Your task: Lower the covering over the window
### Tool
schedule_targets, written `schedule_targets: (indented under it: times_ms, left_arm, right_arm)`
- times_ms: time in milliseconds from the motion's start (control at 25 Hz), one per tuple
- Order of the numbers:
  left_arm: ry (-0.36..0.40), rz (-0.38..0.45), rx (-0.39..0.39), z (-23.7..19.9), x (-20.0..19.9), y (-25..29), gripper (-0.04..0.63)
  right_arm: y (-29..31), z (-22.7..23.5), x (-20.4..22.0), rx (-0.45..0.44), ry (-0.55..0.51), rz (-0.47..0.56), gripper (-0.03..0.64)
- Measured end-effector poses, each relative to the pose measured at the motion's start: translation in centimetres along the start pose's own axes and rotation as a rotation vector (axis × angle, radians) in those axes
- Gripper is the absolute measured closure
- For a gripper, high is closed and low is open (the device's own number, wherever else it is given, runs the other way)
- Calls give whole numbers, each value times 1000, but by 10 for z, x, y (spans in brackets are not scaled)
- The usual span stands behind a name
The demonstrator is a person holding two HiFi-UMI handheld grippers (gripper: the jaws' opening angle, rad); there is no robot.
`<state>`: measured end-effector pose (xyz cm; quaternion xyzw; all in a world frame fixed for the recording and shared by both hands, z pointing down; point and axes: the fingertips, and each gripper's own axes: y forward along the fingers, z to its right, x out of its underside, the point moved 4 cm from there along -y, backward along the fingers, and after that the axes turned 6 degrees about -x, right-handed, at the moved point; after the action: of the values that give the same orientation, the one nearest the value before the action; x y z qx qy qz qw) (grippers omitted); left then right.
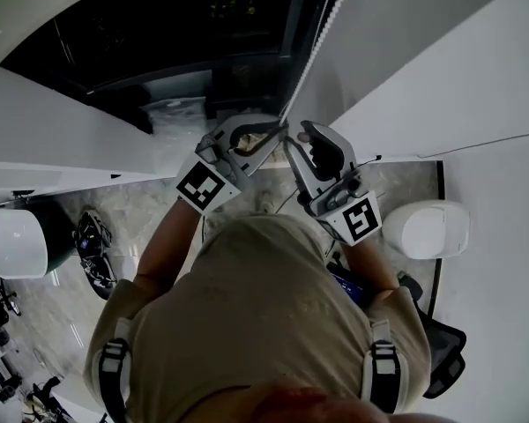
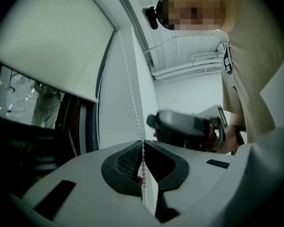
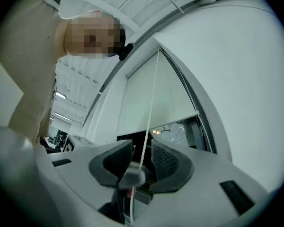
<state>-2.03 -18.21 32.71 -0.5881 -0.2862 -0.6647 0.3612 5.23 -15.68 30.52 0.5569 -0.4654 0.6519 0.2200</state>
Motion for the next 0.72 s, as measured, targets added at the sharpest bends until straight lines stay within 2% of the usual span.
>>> schedule_targets:
  times_ms: [80,160,200,240,360,440,480,520,600,680,720]
  left_arm:
    - [-37,-36,17,17,25,1,571]
    - [-55,-25,25,32,34,2,571]
    - [-62,-11,24,37,34,1,571]
    - [-78,1,19,39,34,-1,571]
    - [-218,59,0,28,35,-18,569]
    - [-299,142,-11,-4,30,-40,420]
    - [-316,191,-19,-21,19,-50,419]
    - [-313,228,-17,-32,3,-54,420]
    - [-249,248,41,-34,-35,-43,419]
    - [-171,210,98,-20,-64,-17,420]
    - [-136,187,101,-14,-71,-6,420]
  right_arm:
    - [12,6,-7,-18,6,-44,506]
    - [22,13,-7,-4,-8,-95,520]
    - [24,14,-6,2,-10,-110,588]
    - [25,14,-6,3,-3,-114,597]
    - [23,7,-2,25,-32,-110,603]
    - [19,6,19,49,-65,-182,603]
    - [18,6,35,57,-52,-235,603]
    - [17,5,48,62,-26,-274,603]
    - [18,-4,57,63,5,-297,603]
    - [20,-17,52,55,0,-295,603]
    - [21,-23,51,55,0,-295,603]
